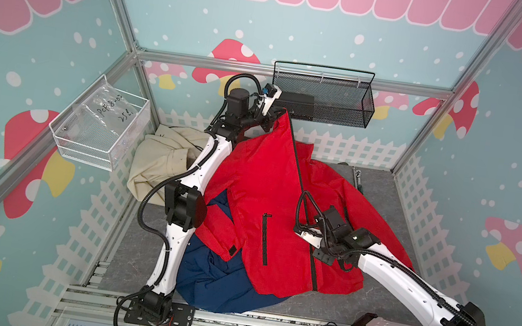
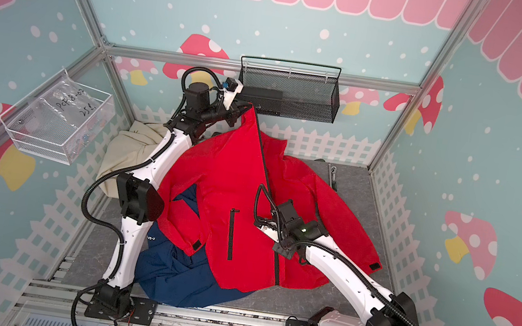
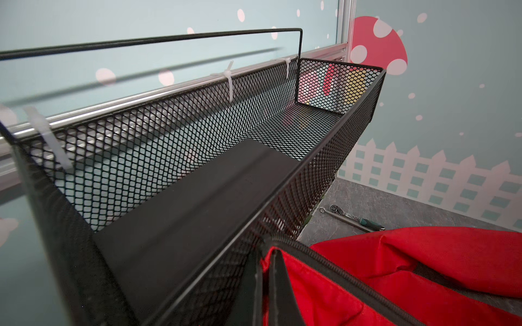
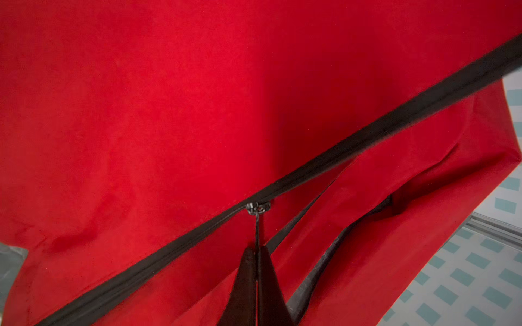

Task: Unzip the jacket
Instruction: Unzip the zipper on the jacket.

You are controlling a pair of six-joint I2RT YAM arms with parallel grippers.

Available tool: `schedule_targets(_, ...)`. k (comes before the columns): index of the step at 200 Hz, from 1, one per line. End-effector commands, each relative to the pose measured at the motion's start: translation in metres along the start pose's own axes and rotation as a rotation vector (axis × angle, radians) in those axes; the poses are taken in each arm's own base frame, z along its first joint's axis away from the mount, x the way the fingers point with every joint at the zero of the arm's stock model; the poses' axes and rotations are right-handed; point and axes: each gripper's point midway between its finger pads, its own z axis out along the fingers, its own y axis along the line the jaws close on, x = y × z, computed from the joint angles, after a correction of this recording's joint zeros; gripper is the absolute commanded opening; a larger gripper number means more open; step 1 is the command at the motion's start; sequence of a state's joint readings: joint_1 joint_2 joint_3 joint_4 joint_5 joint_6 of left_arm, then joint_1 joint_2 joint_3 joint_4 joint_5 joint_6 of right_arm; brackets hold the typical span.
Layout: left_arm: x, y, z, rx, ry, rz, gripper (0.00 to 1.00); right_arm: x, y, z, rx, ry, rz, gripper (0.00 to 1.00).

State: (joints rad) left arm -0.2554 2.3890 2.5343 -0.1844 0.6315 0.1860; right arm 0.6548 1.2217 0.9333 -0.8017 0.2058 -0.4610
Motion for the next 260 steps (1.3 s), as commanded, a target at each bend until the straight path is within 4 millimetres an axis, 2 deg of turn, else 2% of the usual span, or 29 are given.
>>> schedule_targets(1, -0.004, 0.108, -0.048, -0.376, -0.039, 0.022, 0.00, 0.024, 0.026, -0.007, -0.075, 0.054, -0.099, 0.00)
schedule_targets(55, 0.005, 0.127, -0.063, -0.431, -0.020, 0.003, 0.00, 0.038, 0.047, -0.011, -0.112, 0.066, -0.211, 0.00)
schedule_targets(101, 0.005, 0.140, -0.073, -0.457, -0.025, 0.005, 0.00, 0.047, 0.051, -0.019, -0.119, 0.079, -0.249, 0.00)
schedule_targets(170, 0.004, 0.169, -0.096, -0.533, -0.034, 0.007, 0.00, 0.062, 0.056, -0.016, -0.119, 0.116, -0.319, 0.00)
schedule_targets(218, 0.005, 0.171, -0.097, -0.524, -0.029, 0.009, 0.00, 0.056, 0.060, -0.026, -0.131, 0.056, -0.329, 0.00)
schedule_targets(260, 0.008, 0.173, -0.097, -0.530, -0.026, 0.007, 0.00, 0.065, 0.064, -0.028, -0.149, 0.079, -0.339, 0.00)
